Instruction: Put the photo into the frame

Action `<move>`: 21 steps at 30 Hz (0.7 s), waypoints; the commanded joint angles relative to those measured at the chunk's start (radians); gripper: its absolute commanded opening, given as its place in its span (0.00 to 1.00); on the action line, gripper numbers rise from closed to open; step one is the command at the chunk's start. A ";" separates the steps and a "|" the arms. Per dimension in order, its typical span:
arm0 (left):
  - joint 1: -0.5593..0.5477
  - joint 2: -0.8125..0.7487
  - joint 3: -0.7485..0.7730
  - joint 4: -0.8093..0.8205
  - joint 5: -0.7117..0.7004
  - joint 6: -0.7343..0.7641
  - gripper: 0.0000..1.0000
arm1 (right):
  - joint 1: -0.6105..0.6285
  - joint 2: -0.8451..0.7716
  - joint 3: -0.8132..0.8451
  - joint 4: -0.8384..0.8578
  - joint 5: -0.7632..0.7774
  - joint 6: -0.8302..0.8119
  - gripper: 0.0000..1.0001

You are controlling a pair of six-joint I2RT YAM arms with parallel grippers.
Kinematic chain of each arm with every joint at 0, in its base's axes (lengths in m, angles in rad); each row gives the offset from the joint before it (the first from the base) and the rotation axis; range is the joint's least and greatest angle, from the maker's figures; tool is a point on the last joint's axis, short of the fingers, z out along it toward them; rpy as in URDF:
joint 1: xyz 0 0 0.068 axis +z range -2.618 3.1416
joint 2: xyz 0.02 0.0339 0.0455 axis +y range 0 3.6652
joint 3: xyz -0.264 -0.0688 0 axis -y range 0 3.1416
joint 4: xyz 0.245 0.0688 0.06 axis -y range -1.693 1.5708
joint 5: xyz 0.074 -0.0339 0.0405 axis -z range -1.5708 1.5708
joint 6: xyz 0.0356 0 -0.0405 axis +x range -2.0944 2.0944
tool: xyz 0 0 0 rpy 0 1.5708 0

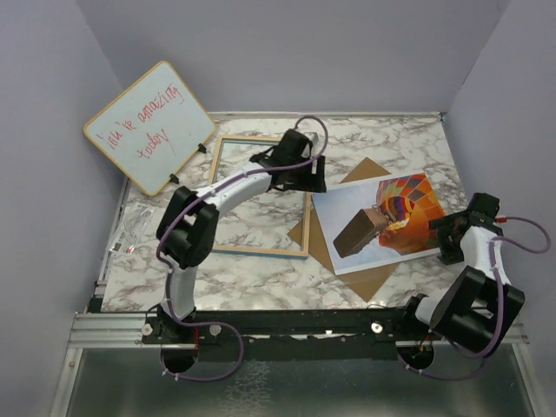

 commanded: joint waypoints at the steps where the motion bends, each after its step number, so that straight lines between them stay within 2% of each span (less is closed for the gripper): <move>1: -0.103 0.146 0.105 0.103 0.176 -0.049 0.74 | -0.075 -0.077 -0.040 -0.033 0.027 0.012 0.82; 6: -0.162 0.280 0.177 0.165 0.243 -0.085 0.66 | -0.144 -0.071 -0.110 -0.007 -0.025 0.008 0.79; 13: -0.180 0.353 0.192 0.160 0.223 -0.060 0.65 | -0.166 -0.078 -0.150 -0.019 0.033 0.005 0.83; 17: -0.179 0.413 0.222 0.051 0.078 -0.048 0.63 | -0.208 -0.076 -0.202 0.063 -0.086 -0.015 0.84; 21: -0.180 0.455 0.250 0.010 0.027 -0.022 0.62 | -0.248 -0.090 -0.257 0.168 -0.243 -0.048 0.84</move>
